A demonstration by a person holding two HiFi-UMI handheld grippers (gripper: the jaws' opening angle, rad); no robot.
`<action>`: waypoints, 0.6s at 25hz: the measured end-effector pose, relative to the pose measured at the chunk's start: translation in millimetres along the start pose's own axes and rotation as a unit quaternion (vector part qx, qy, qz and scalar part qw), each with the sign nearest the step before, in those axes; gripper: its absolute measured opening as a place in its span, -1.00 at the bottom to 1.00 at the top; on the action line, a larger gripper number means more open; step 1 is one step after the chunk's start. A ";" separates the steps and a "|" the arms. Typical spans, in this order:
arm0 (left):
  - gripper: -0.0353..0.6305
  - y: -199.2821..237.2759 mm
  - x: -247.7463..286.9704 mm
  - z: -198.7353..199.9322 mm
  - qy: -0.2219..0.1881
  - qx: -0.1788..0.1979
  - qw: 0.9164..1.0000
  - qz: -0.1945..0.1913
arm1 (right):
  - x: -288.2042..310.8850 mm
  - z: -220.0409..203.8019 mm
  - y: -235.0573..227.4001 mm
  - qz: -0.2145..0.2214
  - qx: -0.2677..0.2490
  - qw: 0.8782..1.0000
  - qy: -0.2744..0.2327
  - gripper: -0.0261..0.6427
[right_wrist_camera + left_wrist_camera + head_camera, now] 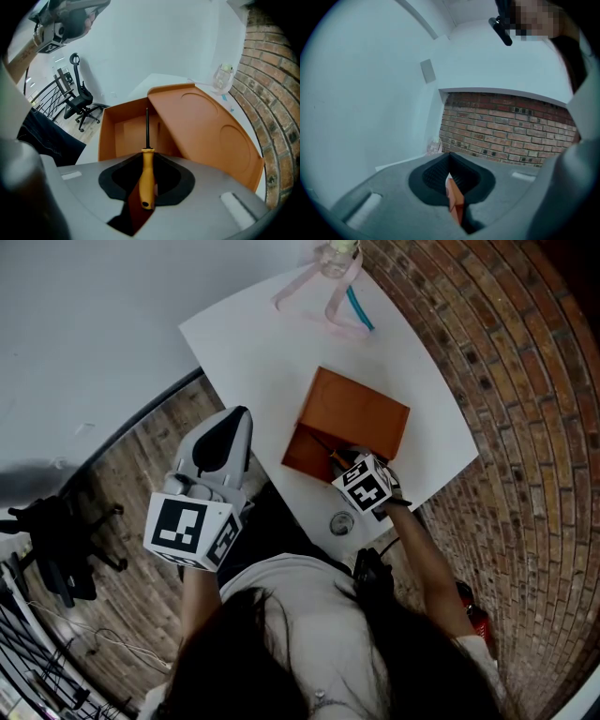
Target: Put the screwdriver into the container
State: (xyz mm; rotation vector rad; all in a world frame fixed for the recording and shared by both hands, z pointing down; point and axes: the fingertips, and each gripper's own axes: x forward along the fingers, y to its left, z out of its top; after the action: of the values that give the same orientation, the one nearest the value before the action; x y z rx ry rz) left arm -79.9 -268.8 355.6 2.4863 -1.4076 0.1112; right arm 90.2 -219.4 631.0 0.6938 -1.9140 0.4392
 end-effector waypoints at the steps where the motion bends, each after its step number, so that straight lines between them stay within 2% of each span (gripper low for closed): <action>1: -0.89 -0.3 0.5 -0.1 0.000 -0.001 1.000 0.000 | 0.7 -0.3 -0.1 0.001 0.000 1.000 0.002 -0.68; 15: -0.89 -0.1 3.7 -4.2 0.008 0.003 1.000 -0.008 | 10.1 -1.7 2.9 0.004 -0.005 1.000 0.015 -0.67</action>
State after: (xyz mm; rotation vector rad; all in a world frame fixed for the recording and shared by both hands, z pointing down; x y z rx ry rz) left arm -77.6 -270.7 360.4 2.4952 -1.3838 0.1313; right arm 86.2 -219.0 640.9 0.6686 -1.8898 0.4425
